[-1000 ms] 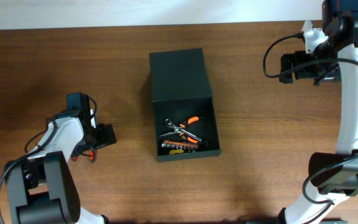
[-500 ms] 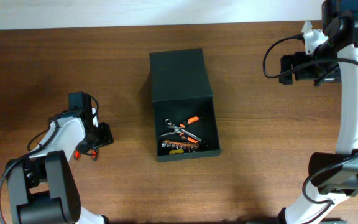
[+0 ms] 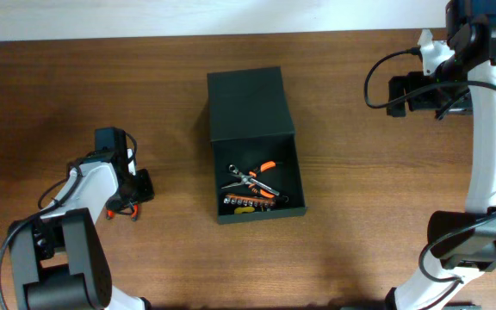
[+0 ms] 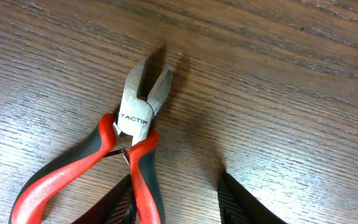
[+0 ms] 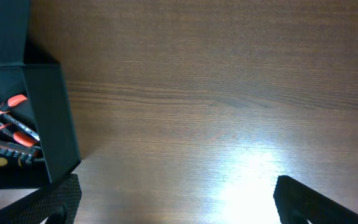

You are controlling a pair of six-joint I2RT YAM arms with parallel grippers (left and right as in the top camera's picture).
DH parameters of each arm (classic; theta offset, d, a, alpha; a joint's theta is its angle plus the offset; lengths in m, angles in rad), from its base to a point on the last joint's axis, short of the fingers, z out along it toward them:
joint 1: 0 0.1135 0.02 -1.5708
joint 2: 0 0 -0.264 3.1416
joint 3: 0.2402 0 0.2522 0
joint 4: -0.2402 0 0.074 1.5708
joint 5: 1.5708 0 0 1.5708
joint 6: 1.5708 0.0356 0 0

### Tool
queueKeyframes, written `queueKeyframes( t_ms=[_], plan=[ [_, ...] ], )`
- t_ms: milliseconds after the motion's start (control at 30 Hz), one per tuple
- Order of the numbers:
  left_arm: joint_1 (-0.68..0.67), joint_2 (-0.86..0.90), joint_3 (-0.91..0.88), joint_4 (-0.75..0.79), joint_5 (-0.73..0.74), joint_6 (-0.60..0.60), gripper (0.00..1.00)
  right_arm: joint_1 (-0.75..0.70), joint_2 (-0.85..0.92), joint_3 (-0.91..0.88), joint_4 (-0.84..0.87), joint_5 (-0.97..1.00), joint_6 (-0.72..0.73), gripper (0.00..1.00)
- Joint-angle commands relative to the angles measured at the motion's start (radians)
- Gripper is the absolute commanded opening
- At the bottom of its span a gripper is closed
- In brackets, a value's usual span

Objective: Pack container

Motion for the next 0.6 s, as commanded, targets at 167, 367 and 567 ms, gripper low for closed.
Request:
queueKeyframes(
  t_ms=[167,367,567],
  plan=[
    [0.001,0.058,-0.044,-0.004,-0.041,0.002,0.4,-0.003,-0.002,0.0,-0.006,-0.006,-0.005,0.99],
    [0.001,0.058,-0.044,-0.003,-0.041,0.002,0.25,-0.003,-0.002,0.0,-0.006,-0.006,-0.005,0.99],
    [0.001,0.058,-0.044,-0.002,-0.041,0.002,0.06,-0.003,-0.002,0.0,-0.006,-0.006,-0.005,0.99]
  ],
)
